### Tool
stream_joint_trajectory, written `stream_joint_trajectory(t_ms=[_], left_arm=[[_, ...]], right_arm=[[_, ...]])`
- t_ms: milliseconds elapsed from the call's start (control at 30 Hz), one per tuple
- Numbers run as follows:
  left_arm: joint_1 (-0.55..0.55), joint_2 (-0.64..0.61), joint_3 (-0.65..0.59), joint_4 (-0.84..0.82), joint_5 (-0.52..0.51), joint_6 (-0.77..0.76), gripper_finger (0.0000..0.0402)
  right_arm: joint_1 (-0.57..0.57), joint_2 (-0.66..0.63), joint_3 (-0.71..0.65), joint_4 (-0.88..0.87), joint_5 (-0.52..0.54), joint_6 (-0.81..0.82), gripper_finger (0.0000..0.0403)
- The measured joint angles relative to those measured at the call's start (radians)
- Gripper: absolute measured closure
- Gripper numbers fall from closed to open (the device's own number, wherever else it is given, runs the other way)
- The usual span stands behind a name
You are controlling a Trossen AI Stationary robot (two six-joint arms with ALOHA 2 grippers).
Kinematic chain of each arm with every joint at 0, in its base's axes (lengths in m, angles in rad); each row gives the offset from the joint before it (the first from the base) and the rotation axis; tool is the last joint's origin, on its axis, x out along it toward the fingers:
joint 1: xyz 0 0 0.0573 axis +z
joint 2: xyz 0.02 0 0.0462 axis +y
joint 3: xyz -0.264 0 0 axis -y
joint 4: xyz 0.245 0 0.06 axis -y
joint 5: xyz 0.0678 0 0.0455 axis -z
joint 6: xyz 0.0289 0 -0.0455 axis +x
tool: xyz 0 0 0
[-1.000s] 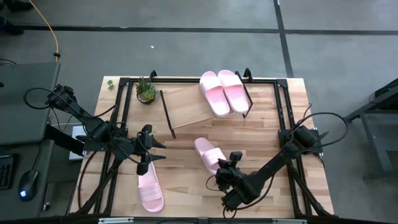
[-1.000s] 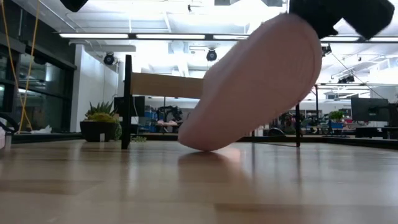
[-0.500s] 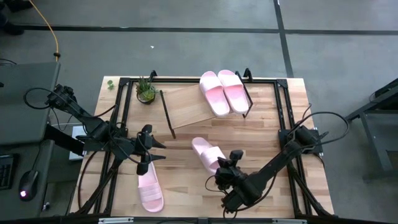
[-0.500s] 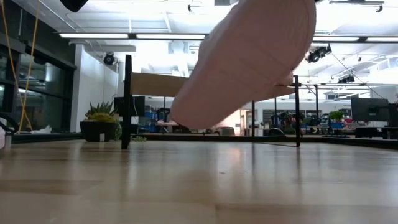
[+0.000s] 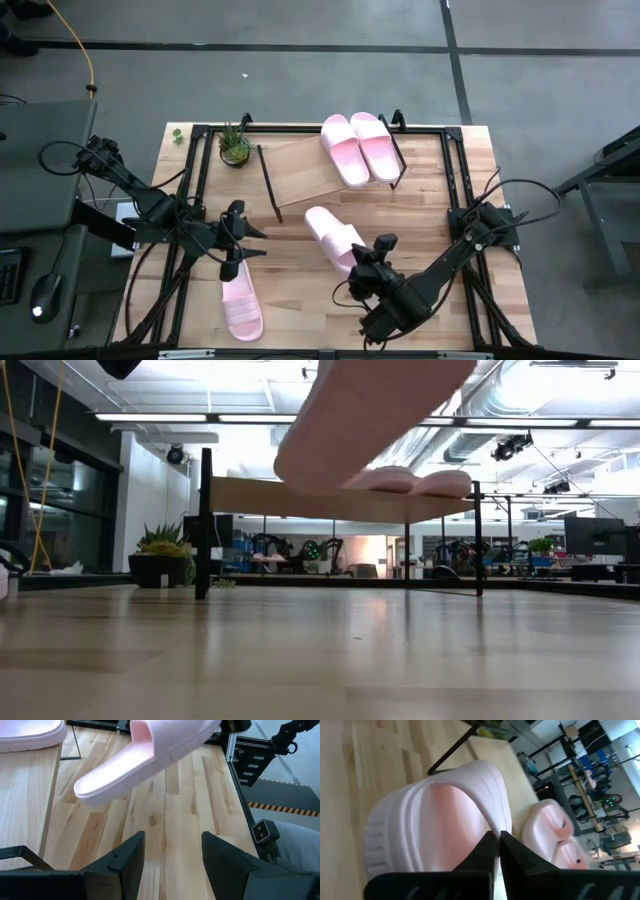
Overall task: Pick and place slides into the shelf
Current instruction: Put the right pink slide on the shelf
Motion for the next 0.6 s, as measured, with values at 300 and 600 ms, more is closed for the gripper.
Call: stream_joint_trajectory(t_ms=[300,600], left_arm=[[0.0,0.0,0.0,0.001,-0.038,0.0,0.0222],[0.0,0.0,0.0,0.005,-0.04,0.021,0.0222]], right_arm=[[-0.021,-0.001,0.047,-0.054,0.087,-0.087,0.0403],[-0.132,-0.001,0.047,-0.055,0.127,-0.196,0.0403]])
